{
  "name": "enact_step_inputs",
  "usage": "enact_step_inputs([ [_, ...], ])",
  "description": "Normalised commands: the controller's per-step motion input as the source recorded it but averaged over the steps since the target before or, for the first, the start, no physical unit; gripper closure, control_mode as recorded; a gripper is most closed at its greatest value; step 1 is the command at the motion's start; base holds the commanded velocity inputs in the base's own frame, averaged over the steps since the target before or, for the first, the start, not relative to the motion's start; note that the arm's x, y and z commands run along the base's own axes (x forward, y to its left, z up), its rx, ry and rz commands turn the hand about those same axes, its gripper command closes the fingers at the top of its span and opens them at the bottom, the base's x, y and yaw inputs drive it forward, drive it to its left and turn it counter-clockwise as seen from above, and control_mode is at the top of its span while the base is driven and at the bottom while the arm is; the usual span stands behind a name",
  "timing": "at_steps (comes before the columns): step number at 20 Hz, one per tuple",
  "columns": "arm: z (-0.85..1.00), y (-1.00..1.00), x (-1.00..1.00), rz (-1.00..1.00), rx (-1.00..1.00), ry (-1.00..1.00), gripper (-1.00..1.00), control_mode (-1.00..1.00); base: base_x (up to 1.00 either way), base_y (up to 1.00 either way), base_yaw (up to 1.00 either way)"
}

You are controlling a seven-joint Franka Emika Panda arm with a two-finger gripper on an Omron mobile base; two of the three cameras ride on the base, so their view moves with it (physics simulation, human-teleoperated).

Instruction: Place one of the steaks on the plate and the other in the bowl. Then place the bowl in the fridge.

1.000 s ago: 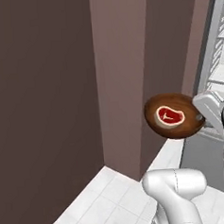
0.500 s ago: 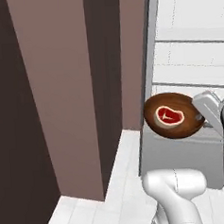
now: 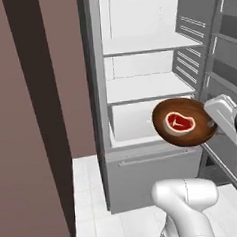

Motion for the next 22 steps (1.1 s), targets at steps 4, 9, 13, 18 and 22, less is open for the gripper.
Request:
enact_step_inputs([
  [4,0.0,0.0,0.0,0.0,0.0,0.0,1.0,1.0,0.74,0.67,-0.64],
  [9,0.0,0.0,0.0,0.0,0.0,0.0,1.0,1.0,0.58,0.96,-0.51],
  [13,0.0,0.0,0.0,0.0,0.0,0.0,1.0,1.0,0.58,0.43,-0.21],
  [18,0.0,0.0,0.0,0.0,0.0,0.0,1.0,1.0,0.66,-0.24,-0.05],
  [22,0.0,0.0,0.0,0.0,0.0,0.0,1.0,1.0,0.5,-0.3,-0.01],
])
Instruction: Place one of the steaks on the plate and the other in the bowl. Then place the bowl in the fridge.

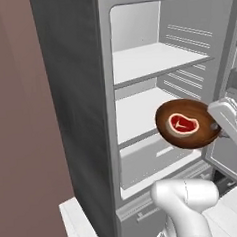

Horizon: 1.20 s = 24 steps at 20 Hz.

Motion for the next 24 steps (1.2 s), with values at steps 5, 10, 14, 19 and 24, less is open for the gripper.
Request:
enact_step_inputs([
  [5,0.0,0.0,0.0,0.0,0.0,0.0,1.0,1.0,0.31,-0.09,-0.01],
  [10,0.0,0.0,0.0,0.0,0.0,0.0,1.0,1.0,0.29,0.06,-0.02],
  [14,0.0,0.0,0.0,0.0,0.0,0.0,1.0,1.0,0.15,0.0,0.0],
  [19,0.0,0.0,0.0,0.0,0.0,0.0,1.0,1.0,0.09,0.0,0.0],
  [24,-0.05,0.0,0.4,-0.01,0.0,0.01,1.0,-1.0,0.04,0.0,0.0],
])
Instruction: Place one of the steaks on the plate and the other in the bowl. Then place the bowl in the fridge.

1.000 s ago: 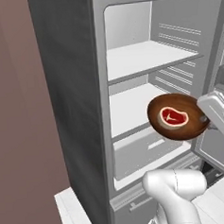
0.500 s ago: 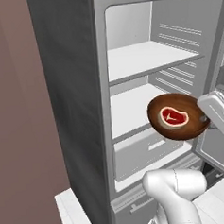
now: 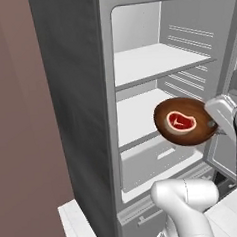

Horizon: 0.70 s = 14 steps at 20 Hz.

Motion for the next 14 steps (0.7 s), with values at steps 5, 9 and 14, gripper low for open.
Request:
enact_step_inputs([
  [5,-0.09,0.0,0.6,-0.04,0.0,0.02,1.0,-1.0,0.0,0.0,0.0],
  [9,-0.16,0.0,0.4,-0.09,0.0,0.05,1.0,-1.0,0.0,0.0,0.0],
  [14,-0.2,0.0,0.3,-0.13,0.0,0.09,1.0,-1.0,0.0,0.0,0.0],
])
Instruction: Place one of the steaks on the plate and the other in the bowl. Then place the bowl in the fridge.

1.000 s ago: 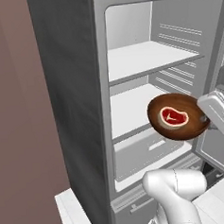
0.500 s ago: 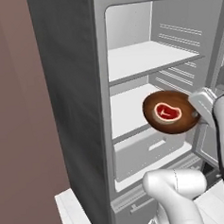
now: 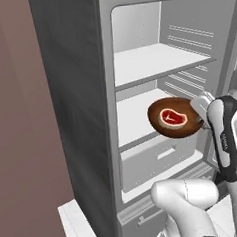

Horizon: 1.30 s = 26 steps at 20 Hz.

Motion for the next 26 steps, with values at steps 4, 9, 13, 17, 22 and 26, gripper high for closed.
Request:
enact_step_inputs([
  [4,-0.24,0.0,0.6,-0.16,0.0,0.09,1.0,-1.0,0.0,0.0,0.0],
  [9,-0.23,0.0,0.46,-0.11,0.0,0.01,1.0,-1.0,0.0,0.0,0.0],
  [13,-0.22,-0.06,0.42,-0.05,0.0,0.0,1.0,-1.0,0.0,0.0,0.0],
  [17,-0.07,-0.03,0.57,0.0,0.0,0.0,1.0,-1.0,0.0,0.0,0.0],
  [22,0.0,-0.06,0.57,0.0,0.0,0.0,1.0,-1.0,0.0,0.0,0.0],
  [26,0.0,-0.12,0.54,0.0,0.0,0.0,1.0,-1.0,0.0,0.0,0.0],
])
